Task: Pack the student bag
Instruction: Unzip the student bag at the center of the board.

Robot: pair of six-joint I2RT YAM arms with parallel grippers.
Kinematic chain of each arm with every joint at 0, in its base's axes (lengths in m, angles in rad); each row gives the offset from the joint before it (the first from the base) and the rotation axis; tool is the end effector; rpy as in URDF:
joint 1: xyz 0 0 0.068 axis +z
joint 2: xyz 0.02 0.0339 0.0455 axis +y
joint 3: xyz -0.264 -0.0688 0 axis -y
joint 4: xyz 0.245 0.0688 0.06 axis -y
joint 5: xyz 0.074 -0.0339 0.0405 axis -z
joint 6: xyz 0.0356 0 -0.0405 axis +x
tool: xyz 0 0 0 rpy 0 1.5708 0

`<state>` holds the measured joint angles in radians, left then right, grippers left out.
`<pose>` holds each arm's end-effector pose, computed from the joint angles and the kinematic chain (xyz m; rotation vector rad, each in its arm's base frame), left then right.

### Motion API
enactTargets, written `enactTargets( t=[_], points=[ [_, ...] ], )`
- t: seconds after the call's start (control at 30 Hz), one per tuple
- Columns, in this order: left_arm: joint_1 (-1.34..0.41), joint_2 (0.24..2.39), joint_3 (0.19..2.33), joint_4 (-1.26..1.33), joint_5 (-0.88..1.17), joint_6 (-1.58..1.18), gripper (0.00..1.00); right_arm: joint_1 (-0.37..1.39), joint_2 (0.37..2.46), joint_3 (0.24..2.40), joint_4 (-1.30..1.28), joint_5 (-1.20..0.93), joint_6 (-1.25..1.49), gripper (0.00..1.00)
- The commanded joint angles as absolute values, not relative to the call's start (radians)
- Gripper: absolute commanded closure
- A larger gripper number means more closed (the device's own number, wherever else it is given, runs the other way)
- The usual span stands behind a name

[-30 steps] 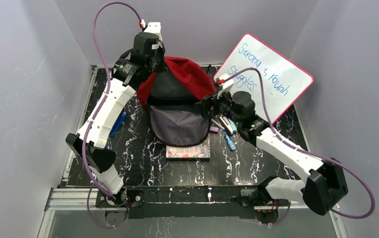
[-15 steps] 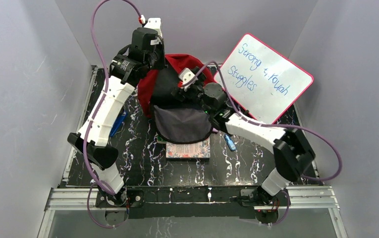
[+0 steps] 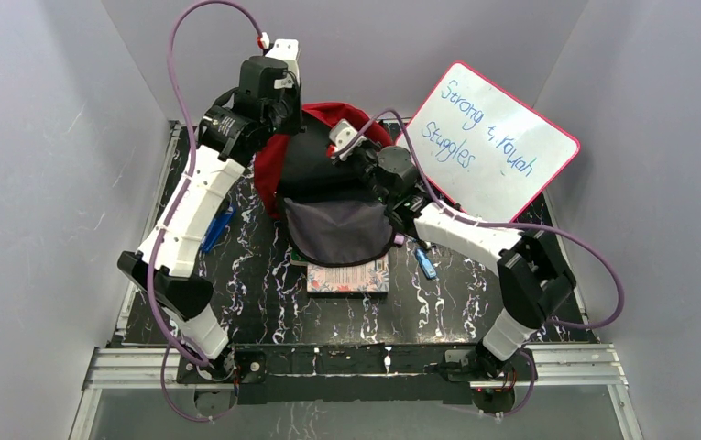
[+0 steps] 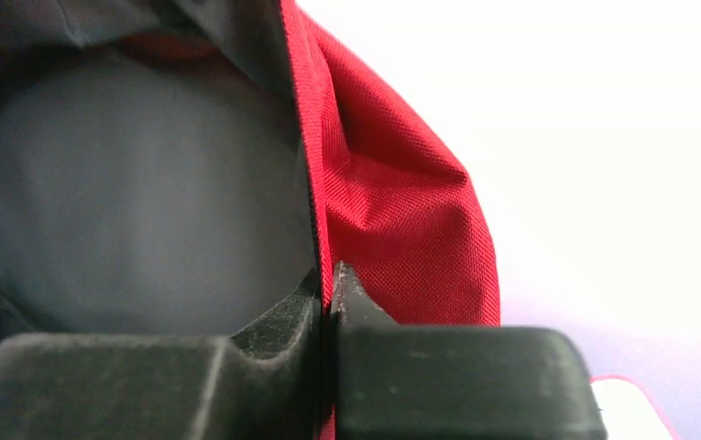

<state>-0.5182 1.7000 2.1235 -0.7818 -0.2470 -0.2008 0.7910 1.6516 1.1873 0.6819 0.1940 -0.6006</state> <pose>0.3121 -0.1680 0.4926 0.1401 1.9203 -0.2450 0.2816 0.2750 0.3441 -0.7385 1.1390 0.0290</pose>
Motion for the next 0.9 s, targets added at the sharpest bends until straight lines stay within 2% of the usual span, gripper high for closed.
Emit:
enactTargets(
  t=[0.0, 0.03, 0.13, 0.27, 0.43, 0.6, 0.87],
  points=[
    [-0.512, 1.626, 2.099, -0.742, -0.197, -0.137, 0.84, 0.777, 1.554, 1.194, 0.680, 0.030, -0.526, 1.00],
    [-0.512, 1.616, 2.082, -0.732, -0.158, -0.113, 0.74, 0.773, 1.549, 1.197, 0.670, 0.021, -0.515, 1.00],
    [-0.512, 1.580, 2.038, -0.704, -0.076, -0.062, 0.54, 0.749, 1.538, 1.219, 0.626, -0.031, -0.474, 1.00],
    [-0.512, 1.546, 1.989, -0.685, -0.019, 0.033, 0.38, 0.694, 1.525, 1.272, 0.547, -0.155, -0.379, 1.00],
    [-0.516, 1.542, 1.962, -0.682, 0.017, 0.099, 0.36, 0.664, 1.523, 1.326, 0.465, -0.268, -0.317, 1.00],
    [-0.537, 1.563, 1.971, -0.683, 0.052, 0.132, 0.38, 0.647, 1.531, 1.370, 0.407, -0.326, -0.282, 1.00],
    [-0.574, 1.611, 1.984, -0.683, 0.014, 0.171, 0.48, 0.628, 1.532, 1.376, 0.395, -0.376, -0.235, 1.00]
  ],
)
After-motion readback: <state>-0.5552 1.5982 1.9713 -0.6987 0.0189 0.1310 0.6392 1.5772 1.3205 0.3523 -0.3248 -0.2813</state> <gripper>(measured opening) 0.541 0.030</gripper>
